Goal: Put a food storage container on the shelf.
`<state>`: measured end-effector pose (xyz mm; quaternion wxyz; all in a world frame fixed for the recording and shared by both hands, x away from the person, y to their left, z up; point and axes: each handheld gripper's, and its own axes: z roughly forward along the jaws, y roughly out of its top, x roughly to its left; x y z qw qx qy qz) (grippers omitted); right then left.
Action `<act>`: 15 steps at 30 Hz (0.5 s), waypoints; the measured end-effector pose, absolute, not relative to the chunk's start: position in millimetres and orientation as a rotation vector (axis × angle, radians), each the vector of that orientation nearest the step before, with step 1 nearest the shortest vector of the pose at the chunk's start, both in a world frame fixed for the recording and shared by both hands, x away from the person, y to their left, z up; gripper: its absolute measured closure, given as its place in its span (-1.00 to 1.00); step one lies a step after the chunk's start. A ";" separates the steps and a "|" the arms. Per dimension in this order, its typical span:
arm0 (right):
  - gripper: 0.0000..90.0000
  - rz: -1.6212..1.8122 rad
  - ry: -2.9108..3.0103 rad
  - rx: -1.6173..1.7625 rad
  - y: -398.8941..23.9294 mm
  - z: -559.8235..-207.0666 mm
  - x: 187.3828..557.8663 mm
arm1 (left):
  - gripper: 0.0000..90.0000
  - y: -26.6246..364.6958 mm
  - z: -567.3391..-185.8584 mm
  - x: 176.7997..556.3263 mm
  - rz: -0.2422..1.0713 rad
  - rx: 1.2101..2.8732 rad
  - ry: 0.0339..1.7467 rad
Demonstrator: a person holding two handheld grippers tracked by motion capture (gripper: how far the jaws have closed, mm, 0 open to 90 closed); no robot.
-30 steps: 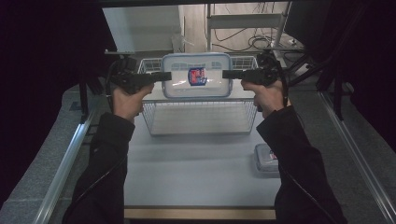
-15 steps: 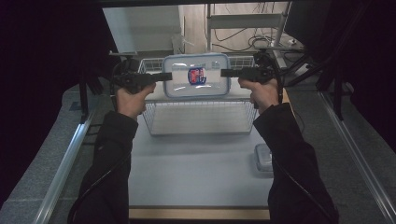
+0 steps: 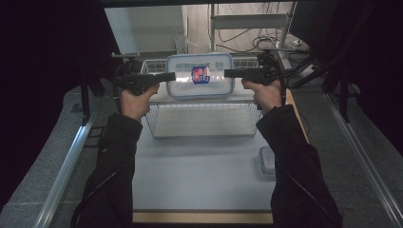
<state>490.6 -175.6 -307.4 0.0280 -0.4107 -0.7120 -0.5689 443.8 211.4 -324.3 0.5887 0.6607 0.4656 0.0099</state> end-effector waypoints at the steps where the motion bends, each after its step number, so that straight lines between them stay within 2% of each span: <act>1: 0.05 -1.762 -2.199 -1.267 -175.4 -307.8 490.8 | 0.10 211.4 -324.4 444.3 0.023 1.538 1.086; 6: 0.02 -1.774 -2.225 -1.273 -174.6 -308.3 491.4 | 0.08 210.3 -323.4 445.5 0.063 1.560 1.105; 8: -0.04 -1.762 -2.252 -1.285 -173.2 -308.5 490.8 | 0.17 208.5 -323.2 445.0 0.082 1.582 1.106; 9: -0.06 -1.764 -2.261 -1.291 -172.7 -308.9 490.8 | 0.15 206.8 -324.2 444.9 0.093 1.593 1.118; 11: -0.04 -1.783 -2.288 -1.322 -173.3 -308.7 490.3 | 0.07 206.4 -327.8 446.4 0.080 1.589 1.124; 15: 0.04 -1.780 -2.324 -1.347 -175.1 -312.1 493.9 | 0.15 208.1 -332.1 447.0 0.046 1.556 1.107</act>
